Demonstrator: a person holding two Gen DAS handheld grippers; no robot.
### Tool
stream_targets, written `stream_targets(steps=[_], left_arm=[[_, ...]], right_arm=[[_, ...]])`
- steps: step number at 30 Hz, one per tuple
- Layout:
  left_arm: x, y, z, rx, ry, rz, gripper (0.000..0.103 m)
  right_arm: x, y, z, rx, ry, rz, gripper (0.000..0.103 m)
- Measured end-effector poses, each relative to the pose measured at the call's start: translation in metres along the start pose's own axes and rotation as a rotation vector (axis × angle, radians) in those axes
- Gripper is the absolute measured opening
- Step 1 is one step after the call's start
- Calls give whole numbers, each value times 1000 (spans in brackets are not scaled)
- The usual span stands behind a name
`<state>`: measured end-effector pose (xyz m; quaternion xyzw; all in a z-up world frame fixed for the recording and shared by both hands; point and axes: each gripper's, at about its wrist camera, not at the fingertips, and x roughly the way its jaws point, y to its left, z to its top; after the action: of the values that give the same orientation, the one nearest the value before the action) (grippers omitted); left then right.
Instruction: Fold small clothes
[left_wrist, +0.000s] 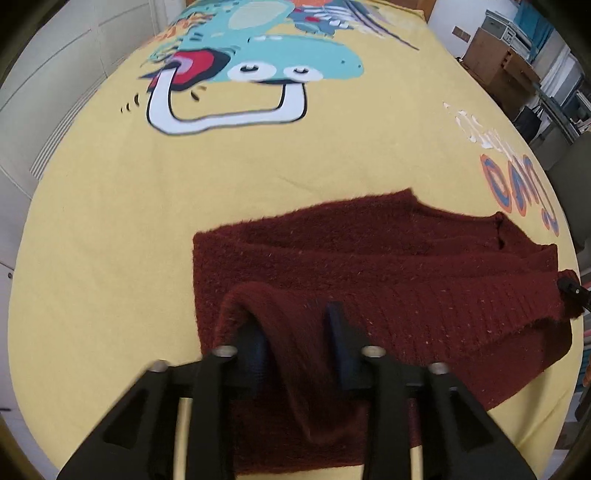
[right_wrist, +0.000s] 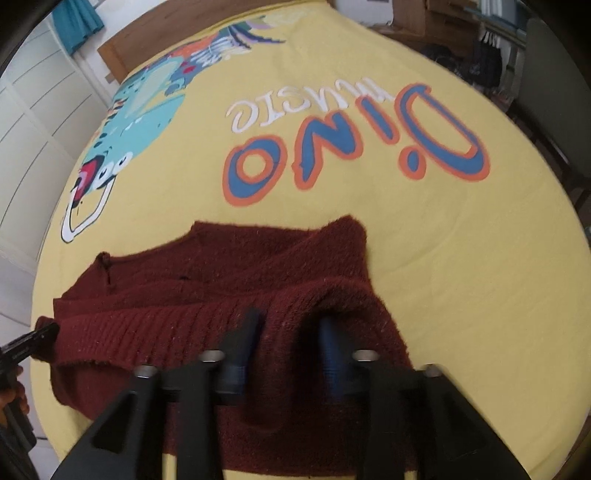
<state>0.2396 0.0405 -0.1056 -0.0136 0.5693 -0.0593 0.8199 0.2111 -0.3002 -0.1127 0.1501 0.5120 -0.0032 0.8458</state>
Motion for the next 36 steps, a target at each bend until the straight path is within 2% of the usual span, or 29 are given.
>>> stream_targets(steps=[1, 2, 3, 4, 6, 8, 11, 12, 18, 22, 29, 31, 36], left_arm=[[-4, -2, 1, 1, -14, 1, 52], [-10, -4, 2, 4, -31, 16, 64], [-15, -6, 3, 5, -49, 27, 65], [-19, -8, 4, 6, -59, 18, 65], [-27, -13, 4, 6, -66, -14, 66], [-35, -21, 2, 26, -91, -15, 87], [-44, -36, -4, 68, -133, -15, 101], [-46, -41, -8, 81, -142, -19, 102], [-31, -67, -37, 146, -166, -46, 102], [-8, -77, -60, 181, -145, -50, 102], [31, -72, -89, 196, -77, -23, 102], [32, -63, -91, 201, -84, -30, 102], [25, -33, -85, 170, -92, 16, 102]], right_arm=[[-3, 0, 1, 2, -10, 2, 69], [-9, 1, 2, 3, -26, 10, 70], [-12, 2, 3, 2, -34, 12, 72], [-19, 5, 4, -6, -51, 12, 78], [-27, 10, 4, -31, -75, 6, 81], [-36, 20, 3, -70, -97, -9, 83], [-43, 37, -4, -132, -122, -18, 94], [-44, 45, -10, -158, -130, -23, 103], [-27, 84, -48, -302, -136, -61, 103], [-2, 103, -86, -373, -121, -119, 103], [32, 96, -117, -361, -54, -115, 102], [31, 87, -116, -343, -56, -110, 102], [26, 58, -105, -299, -60, -125, 102]])
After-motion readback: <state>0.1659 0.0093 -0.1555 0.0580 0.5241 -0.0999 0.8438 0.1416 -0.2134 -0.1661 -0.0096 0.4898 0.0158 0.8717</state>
